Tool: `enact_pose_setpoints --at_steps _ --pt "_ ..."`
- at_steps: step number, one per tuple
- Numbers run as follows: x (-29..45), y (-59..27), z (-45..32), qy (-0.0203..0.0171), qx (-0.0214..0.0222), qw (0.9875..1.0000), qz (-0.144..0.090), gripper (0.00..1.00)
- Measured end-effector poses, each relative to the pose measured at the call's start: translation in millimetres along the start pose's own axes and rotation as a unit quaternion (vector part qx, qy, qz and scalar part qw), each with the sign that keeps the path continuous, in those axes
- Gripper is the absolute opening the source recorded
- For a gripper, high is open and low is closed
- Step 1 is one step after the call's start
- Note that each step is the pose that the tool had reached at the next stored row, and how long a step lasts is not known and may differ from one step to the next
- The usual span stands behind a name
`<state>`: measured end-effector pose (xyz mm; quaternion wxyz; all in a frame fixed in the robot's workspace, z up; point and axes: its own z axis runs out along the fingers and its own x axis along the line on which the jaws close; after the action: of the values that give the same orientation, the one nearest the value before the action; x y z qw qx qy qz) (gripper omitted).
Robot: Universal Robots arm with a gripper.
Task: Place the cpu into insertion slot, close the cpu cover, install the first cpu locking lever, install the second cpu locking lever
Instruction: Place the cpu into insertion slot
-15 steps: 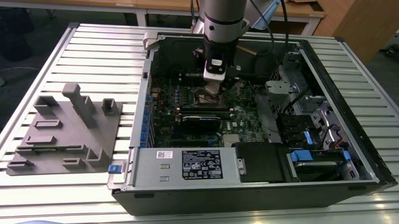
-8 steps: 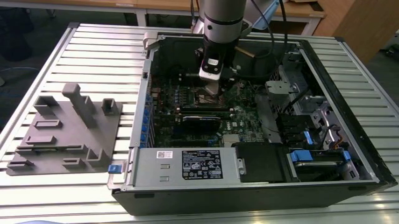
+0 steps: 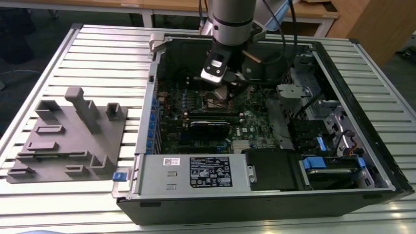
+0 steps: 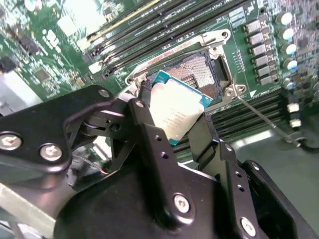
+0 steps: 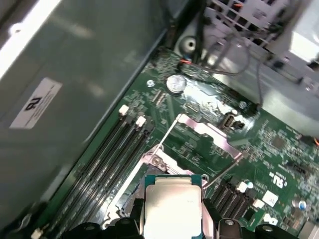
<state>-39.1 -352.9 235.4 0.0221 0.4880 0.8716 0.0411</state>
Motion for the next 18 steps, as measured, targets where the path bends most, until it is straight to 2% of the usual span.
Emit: enact_pose_setpoints --at_steps 3,7,13,15,18 --pt "0.0 0.0 0.5 -0.0025 0.0 0.9996 0.027 0.54" --pt "0.0 -0.1 1.1 -0.006 -0.0001 0.998 0.063 0.54" --pt "0.0 -0.1 1.1 -0.0064 0.0 0.9978 0.066 0.54" --pt "0.1 -0.1 1.3 -0.0077 -0.0001 0.9967 0.081 0.54" --pt "0.0 -0.1 1.4 -0.0102 -0.0001 0.9941 0.108 0.54"
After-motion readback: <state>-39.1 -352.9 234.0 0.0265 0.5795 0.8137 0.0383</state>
